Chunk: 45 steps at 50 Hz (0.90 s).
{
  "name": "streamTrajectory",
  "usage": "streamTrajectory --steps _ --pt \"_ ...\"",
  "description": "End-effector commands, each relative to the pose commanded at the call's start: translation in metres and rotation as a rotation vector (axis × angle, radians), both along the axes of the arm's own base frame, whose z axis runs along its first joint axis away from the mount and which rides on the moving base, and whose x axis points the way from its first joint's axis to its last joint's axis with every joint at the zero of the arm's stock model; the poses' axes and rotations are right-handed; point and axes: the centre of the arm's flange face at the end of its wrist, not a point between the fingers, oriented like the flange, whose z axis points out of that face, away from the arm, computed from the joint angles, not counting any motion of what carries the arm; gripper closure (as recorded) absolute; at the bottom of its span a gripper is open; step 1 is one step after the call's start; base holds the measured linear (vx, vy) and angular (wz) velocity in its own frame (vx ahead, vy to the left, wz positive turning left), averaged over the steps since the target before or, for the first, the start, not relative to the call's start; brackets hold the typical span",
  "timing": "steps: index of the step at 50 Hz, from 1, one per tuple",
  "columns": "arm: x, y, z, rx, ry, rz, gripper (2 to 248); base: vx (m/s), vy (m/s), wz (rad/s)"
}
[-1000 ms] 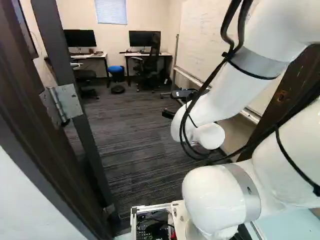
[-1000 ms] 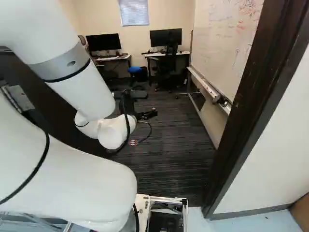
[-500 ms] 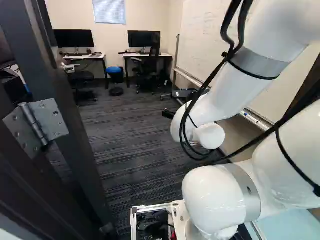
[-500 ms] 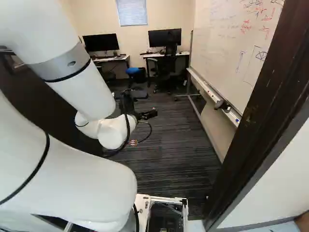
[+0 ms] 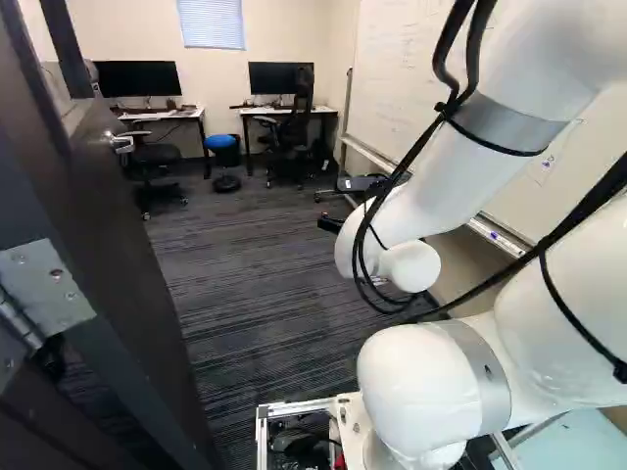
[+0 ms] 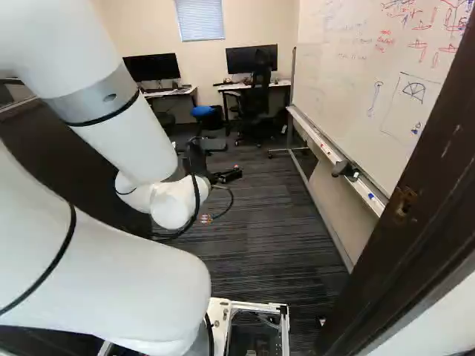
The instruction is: Open the door and move inside
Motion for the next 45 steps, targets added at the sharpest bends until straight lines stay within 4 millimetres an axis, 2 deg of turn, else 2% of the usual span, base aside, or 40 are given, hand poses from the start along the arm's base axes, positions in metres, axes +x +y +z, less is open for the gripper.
streamTrajectory --steps 45 --pt "0.0000 0.0000 0.0000 0.000 0.000 0.000 3 0.206 0.004 -0.007"
